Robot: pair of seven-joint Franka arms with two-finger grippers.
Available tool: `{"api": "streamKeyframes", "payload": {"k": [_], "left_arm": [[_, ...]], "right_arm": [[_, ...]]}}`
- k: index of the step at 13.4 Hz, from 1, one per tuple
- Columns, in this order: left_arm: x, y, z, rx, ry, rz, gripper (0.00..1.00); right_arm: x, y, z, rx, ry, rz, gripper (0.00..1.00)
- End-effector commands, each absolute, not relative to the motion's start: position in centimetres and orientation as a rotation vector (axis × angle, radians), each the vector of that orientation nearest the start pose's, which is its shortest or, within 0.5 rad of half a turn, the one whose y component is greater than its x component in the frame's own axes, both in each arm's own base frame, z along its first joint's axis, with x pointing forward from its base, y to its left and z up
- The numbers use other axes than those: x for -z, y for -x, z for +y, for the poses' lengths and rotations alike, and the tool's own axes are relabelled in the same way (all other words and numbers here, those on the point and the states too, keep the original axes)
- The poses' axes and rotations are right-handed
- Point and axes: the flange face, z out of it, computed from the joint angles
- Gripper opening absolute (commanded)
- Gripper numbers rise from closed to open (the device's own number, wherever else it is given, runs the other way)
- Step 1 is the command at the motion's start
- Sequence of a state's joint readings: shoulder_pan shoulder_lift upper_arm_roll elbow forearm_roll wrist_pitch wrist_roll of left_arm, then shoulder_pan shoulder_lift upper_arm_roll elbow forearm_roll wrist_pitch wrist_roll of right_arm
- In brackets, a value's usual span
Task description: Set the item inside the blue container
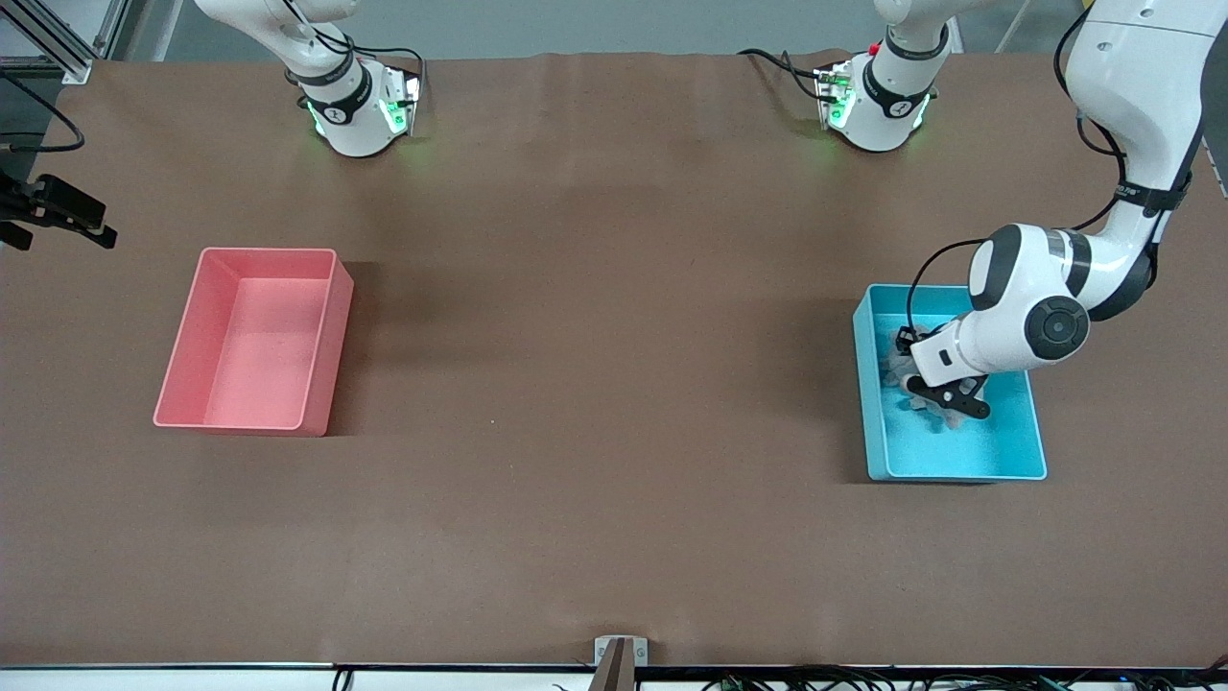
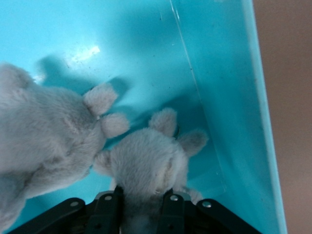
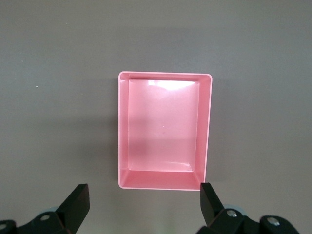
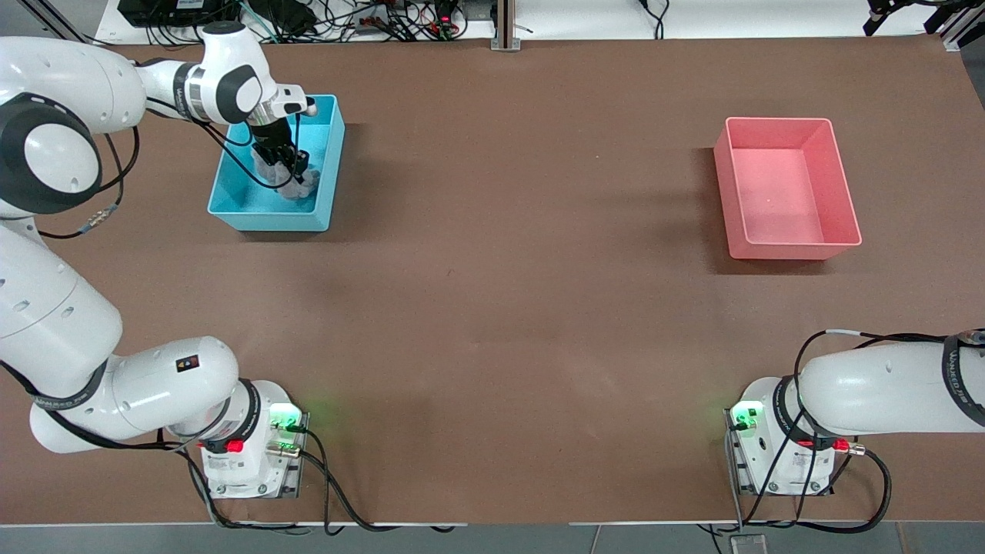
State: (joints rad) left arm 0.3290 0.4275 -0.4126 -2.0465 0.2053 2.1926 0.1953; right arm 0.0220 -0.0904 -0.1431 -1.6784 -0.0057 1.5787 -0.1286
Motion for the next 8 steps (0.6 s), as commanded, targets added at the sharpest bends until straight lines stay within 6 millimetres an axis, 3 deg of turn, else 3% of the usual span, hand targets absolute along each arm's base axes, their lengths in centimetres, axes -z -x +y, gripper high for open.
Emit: {"api": "streamKeyframes", "payload": {"k": [1, 2, 3, 6, 8], "left_arm": [[-23.1, -56.8, -3.4, -0.347, 3.074, 0.664, 0.56], [-23.3, -57.1, -3.0, -0.315, 3.065, 0.687, 0.83], [-24.0, -57.5, -2.8, -0.283, 3.061, 0.674, 1.00], [-28.8, -57.4, -1.3, -0.336, 3.028, 0.619, 1.00], [-33.6, -58.2, 0.1, -0.415, 3.021, 0.549, 1.00]], "right_arm": [[-62.1, -50.8, -6.8, 0.000, 3.145, -0.023, 1.00], [-62.1, -50.8, -6.7, -0.002, 3.138, -0.015, 1.00], [-62.1, -50.7, -6.7, -0.003, 3.134, -0.012, 1.00], [-62.0, -50.7, -6.7, -0.008, 3.133, -0.010, 1.00], [-61.9, -50.8, -6.3, -0.010, 3.132, -0.017, 1.00]]}}
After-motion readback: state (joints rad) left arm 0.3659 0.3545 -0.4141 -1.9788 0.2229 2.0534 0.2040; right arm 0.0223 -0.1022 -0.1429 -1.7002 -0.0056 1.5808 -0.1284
